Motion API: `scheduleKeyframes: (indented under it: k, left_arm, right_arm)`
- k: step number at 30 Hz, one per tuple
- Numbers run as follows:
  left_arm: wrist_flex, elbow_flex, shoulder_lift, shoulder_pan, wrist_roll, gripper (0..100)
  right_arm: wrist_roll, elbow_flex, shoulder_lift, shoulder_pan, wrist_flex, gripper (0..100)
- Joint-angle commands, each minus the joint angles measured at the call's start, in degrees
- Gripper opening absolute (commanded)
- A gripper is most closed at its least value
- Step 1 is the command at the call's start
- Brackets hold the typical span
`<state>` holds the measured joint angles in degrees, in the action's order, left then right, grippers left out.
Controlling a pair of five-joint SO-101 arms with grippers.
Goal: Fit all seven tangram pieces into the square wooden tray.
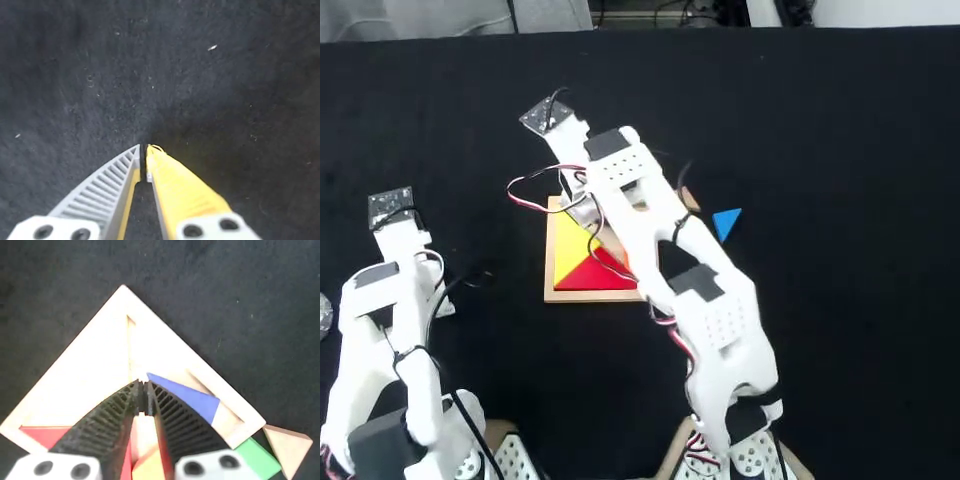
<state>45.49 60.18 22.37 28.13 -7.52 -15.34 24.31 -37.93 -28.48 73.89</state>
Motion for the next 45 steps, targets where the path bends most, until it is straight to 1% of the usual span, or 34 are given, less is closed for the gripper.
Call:
scheduleKeyframes:
  k: [1, 11, 20, 25, 27, 29, 34, 37, 40, 42, 45]
  left_arm:
    - [-0.5, -0.1, 1.6, 0.0, -0.5, 3]
    - [-0.5, -0.1, 1.6, 0.0, -0.5, 3]
    - [-0.5, -0.1, 1.6, 0.0, -0.5, 3]
    - [-0.2, -0.2, 1.6, -0.5, -0.6, 3]
    - [-0.1, -0.7, 1.7, -2.6, -1.3, 3]
    - [0.2, -2.8, 2.5, -6.5, -3.4, 3]
    - [0.4, -4.4, 8.4, -16.7, -3.7, 3]
    - [0.8, -3.9, 11.6, -23.0, -3.3, 3]
    - [0.6, -1.8, 14.3, -29.2, -0.3, 3]
    - [0.7, -0.3, 16.1, -32.3, 0.3, 3]
    - [0.3, 2.0, 18.9, -34.1, 0.3, 3]
  right_arm:
    - [0.6, 4.9, -0.4, -1.1, 1.8, 1.1]
    - [0.5, 4.9, -2.6, 1.7, 1.8, 1.1]
    - [0.5, 4.8, -2.5, 7.4, 1.3, 1.1]
    - [0.5, 5.1, -2.3, 7.9, 2.7, 1.1]
    - [0.5, 7.2, -0.7, 7.7, 5.0, 1.1]
    - [0.5, 9.6, 2.2, 7.9, 6.9, 1.1]
    - [0.1, 10.7, 7.2, 10.6, 7.7, 1.1]
    - [0.1, 9.0, 4.4, 13.8, 2.0, 1.1]
    - [0.1, 9.0, -1.1, 14.5, -3.9, 1.1]
    - [0.1, 10.8, -4.5, 13.2, -4.0, 1.1]
    - [-2.3, 14.7, -9.5, 12.0, -2.5, 1.1]
